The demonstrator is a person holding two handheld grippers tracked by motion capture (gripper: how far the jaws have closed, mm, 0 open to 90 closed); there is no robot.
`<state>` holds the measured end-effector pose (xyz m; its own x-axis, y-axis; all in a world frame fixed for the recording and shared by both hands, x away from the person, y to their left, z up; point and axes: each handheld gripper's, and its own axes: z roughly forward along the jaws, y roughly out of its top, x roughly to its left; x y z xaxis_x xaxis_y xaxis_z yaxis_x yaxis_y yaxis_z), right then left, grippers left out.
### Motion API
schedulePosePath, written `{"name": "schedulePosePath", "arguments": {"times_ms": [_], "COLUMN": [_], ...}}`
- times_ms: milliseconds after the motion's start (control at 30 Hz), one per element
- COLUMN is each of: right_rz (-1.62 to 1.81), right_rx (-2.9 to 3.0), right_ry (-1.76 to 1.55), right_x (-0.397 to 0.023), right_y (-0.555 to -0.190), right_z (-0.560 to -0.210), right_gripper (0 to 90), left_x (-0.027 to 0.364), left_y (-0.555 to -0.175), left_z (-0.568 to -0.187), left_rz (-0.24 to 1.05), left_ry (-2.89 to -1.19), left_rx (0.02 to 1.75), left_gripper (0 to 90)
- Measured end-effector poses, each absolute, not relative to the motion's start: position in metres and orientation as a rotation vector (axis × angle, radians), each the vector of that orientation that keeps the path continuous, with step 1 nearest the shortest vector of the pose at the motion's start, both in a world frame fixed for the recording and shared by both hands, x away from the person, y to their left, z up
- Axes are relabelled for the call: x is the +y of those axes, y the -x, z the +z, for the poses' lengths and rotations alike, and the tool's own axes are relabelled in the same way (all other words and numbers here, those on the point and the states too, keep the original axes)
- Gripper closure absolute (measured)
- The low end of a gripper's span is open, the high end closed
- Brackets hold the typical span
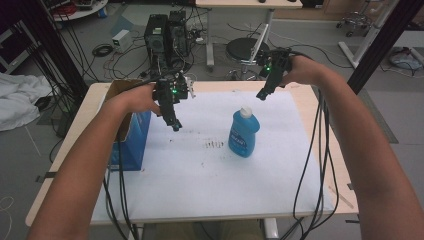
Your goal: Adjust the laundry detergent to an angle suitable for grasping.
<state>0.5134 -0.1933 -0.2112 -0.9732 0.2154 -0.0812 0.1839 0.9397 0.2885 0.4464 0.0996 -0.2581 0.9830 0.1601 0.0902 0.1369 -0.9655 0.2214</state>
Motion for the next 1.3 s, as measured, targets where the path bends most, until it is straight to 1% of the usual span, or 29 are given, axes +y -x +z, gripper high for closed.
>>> {"name": "schedulePosePath", "arguments": {"times_ms": [833, 1300], "right_rz": [0.406, 0.391], "right_rx": [2.987, 2.959], "right_ry": [-0.29, -0.296], "right_x": [-0.195, -0.2], "right_y": [-0.506, -0.493], "right_z": [-0.208, -0.204], "right_gripper": [3.1, 3.1], "left_x": [0.099, 0.095], "left_y": [-0.439, -0.435], "left_z": [-0.253, -0.253], "left_rz": [0.176, 0.177], "left_ry": [-2.909, -2.911], "left_rx": [0.227, 0.204], "left_gripper": [5.5, 5.5]}}
